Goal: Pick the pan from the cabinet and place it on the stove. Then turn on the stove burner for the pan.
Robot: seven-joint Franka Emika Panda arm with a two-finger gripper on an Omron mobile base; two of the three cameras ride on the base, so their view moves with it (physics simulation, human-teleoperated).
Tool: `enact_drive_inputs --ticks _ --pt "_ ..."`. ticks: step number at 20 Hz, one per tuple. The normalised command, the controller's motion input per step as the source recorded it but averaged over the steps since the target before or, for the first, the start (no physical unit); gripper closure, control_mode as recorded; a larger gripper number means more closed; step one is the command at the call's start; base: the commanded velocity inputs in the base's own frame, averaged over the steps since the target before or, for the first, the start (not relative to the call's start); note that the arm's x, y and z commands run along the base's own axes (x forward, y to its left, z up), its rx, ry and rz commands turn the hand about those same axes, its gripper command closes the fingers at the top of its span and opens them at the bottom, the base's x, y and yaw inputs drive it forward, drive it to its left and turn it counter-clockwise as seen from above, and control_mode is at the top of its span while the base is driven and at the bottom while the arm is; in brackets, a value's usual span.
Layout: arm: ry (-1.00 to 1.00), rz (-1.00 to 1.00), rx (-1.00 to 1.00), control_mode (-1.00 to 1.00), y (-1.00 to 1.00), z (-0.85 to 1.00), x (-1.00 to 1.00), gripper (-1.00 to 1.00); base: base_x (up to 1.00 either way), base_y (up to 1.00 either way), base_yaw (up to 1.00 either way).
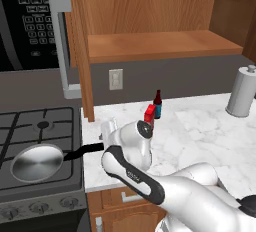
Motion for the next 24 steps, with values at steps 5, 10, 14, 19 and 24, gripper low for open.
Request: enact_drive_inputs --ticks 5,10,14,19,24 --pt "-0.06 0.0 -0.01 -1.0 -0.06 0.18 -0.47 -1.0 0.0 0.0 0.0" --pt "-0.07 0.0 -0.1 -1.0 0.0 0.02 -0.44 -1.0 0.0 0.0 0.0" --pt "-0.05 0.0 -0.16 -1.0 0.01 0.0 -0.44 -1.0 0.0 0.0 0.0" --pt "-0.06 0.0 -0.18 -1.0 0.06 0.0 -0.49 -1.0 0.0 0.0 0.0" --pt "-0.06 0.0 -0.2 -1.0 0.24 0.0 -0.58 -1.0 0.0 0.0 0.0"
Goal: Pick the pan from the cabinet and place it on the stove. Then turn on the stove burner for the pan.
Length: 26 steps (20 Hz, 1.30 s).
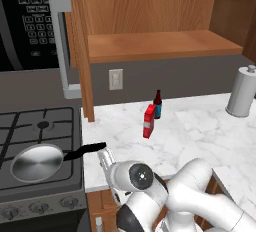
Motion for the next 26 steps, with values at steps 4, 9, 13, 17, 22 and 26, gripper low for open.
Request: enact_drive_inputs --ticks 4,9,13,17,22,26 --pt "-0.08 0.0 -0.21 -1.0 0.41 0.0 -0.64 -1.0 0.0 0.0 0.0" --pt "-0.1 0.0 -0.22 -1.0 0.52 0.0 -0.62 -1.0 0.0 0.0 0.0" --pt "-0.12 0.0 -0.24 -1.0 0.55 0.0 -0.59 -1.0 0.0 0.0 0.0" --pt "-0.11 0.0 -0.23 -1.0 0.61 0.0 -0.51 -1.0 0.0 0.0 0.0" --pt "-0.1 0.0 -0.22 -1.0 0.58 0.05 -0.4 -1.0 0.0 0.0 0.0" --pt "-0.1 -0.03 -0.23 -1.0 0.18 0.07 -0.21 -1.0 0.0 0.0 0.0"
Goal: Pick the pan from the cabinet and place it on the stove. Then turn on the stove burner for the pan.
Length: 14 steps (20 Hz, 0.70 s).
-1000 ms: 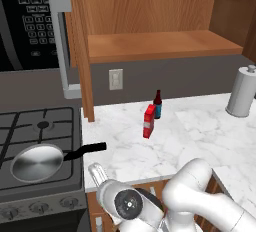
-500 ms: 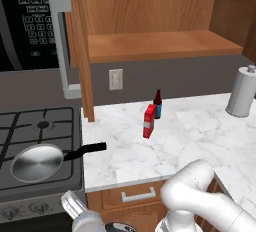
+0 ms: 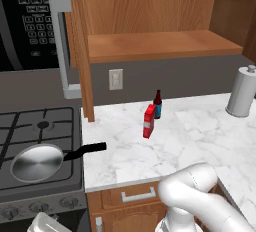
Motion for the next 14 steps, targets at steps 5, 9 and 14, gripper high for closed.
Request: enact_drive_inputs --ticks 5,9,14 --pt "-0.08 -0.04 -0.28 -1.0 0.0 0.0 -0.16 -1.0 0.0 0.0 0.0" --pt "-0.09 -0.01 -0.28 -1.0 0.0 0.13 -0.03 -1.0 0.0 0.0 0.0" --pt "-0.07 0.0 -0.28 -1.0 0.06 0.3 0.0 -1.0 0.0 0.0 0.0"
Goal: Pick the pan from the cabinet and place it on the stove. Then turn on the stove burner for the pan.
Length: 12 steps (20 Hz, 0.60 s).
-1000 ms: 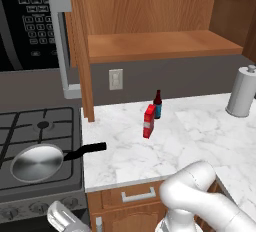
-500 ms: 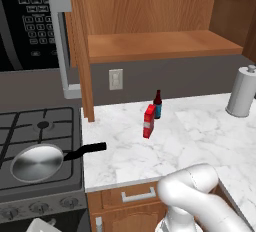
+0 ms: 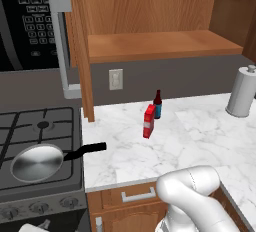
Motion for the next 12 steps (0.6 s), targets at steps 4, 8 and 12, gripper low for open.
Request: enact_drive_inputs --ticks 4,8,12 --pt "0.0 0.0 -0.26 -1.0 0.14 0.44 0.04 -1.0 0.0 0.0 0.0" --pt "0.0 0.0 -0.22 -1.0 0.01 0.29 0.0 -1.0 0.0 0.0 0.0" --pt "0.0 0.0 -0.18 -1.0 -0.01 0.19 0.0 -1.0 0.0 0.0 0.0"
